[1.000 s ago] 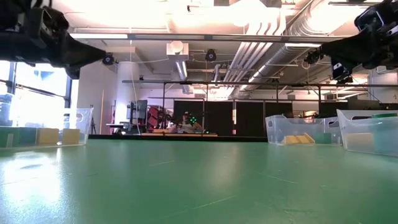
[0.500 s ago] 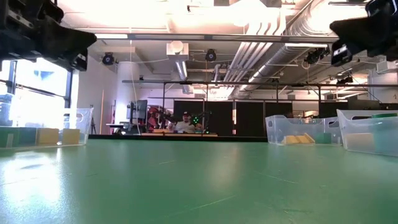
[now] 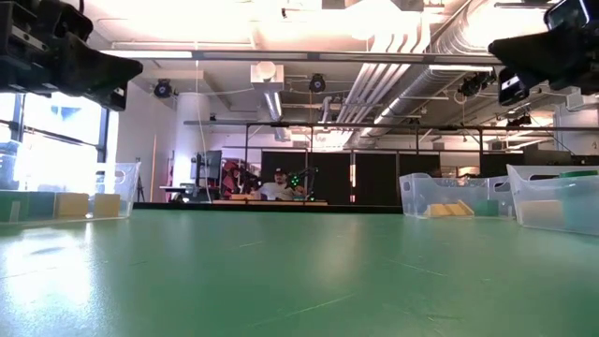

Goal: Sort blocks by size
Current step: Return to Home Position

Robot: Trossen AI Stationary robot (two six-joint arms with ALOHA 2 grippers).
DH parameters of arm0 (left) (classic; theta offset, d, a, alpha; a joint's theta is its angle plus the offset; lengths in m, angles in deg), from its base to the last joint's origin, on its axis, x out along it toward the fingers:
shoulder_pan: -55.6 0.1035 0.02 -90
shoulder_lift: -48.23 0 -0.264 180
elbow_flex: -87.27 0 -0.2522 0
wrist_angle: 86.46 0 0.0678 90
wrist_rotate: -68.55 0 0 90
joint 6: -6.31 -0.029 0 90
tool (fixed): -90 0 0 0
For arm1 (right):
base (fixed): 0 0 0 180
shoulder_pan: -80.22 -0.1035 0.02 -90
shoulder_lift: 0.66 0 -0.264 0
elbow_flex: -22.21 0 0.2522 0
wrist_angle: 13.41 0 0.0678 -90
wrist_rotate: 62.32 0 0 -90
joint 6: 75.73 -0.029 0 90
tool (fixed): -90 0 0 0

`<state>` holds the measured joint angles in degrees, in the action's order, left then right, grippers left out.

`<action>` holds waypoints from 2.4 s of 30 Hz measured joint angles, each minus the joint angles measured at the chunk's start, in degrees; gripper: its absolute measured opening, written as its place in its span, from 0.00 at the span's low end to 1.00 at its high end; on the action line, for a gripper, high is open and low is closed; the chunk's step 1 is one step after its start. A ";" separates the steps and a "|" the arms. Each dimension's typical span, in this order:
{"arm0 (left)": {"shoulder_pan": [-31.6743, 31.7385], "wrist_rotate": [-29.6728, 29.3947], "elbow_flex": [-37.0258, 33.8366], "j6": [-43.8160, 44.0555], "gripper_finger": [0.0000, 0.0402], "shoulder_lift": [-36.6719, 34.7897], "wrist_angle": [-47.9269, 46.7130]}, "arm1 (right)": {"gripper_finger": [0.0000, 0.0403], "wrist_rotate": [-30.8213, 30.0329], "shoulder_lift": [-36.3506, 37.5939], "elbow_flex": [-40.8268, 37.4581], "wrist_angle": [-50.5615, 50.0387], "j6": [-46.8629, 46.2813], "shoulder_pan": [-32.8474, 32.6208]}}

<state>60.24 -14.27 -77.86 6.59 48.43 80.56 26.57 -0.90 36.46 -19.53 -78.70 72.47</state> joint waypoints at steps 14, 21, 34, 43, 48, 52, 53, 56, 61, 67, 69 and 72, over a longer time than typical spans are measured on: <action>0.00 -0.26 -0.07 -1.07 0.00 1.20 -0.06 | 0.01 -2.23 -2.38 0.02 -6.38 -4.69 -0.07; 0.00 -0.31 -0.07 -3.33 0.00 1.27 -0.06 | 0.01 -1.91 -3.92 0.02 -6.45 -3.63 -0.07; 0.00 -0.33 -0.07 -2.01 0.00 1.27 -0.04 | 0.01 -1.92 -3.92 0.02 -6.47 -3.51 -0.07; 0.00 -0.34 -0.07 -2.00 0.00 1.27 -0.04 | 0.01 -1.91 -3.92 0.04 -6.46 -3.53 -0.07; 0.00 -0.33 -0.07 -1.99 0.00 1.27 -0.04 | 0.01 -1.90 -3.92 0.04 -6.47 -3.50 -0.07; 0.00 -0.33 -0.07 -1.99 0.00 1.27 -0.04 | 0.01 -1.90 -3.92 0.04 -6.47 -3.60 -0.07; 0.00 -0.34 -0.07 -1.99 0.00 1.27 -0.04 | 0.01 -1.92 -3.92 0.07 -6.47 -3.54 -0.07; 0.00 -0.35 -0.07 -1.99 0.00 1.27 -0.04 | 0.01 -1.90 -3.92 0.07 -6.47 -3.62 -0.07; 0.00 -0.33 -0.07 -1.99 0.00 1.27 -0.04 | 0.01 -1.92 -3.92 0.07 -6.47 -3.61 -0.07; 0.00 -0.33 -0.07 -1.99 0.00 1.27 -0.05 | 0.01 -1.92 -3.92 0.07 -6.47 -3.60 -0.07; 0.00 -0.34 -0.07 -1.99 0.00 1.27 -0.04 | 0.01 -1.90 -3.92 0.07 -6.49 -3.60 -0.06; -0.48 -0.60 -0.07 -1.98 0.00 1.40 -0.02 | 0.01 -1.92 -3.92 0.07 -6.49 -3.49 -0.05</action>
<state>59.77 -14.87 -77.93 4.61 49.84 80.54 24.65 -4.82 36.53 -26.02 -82.19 72.43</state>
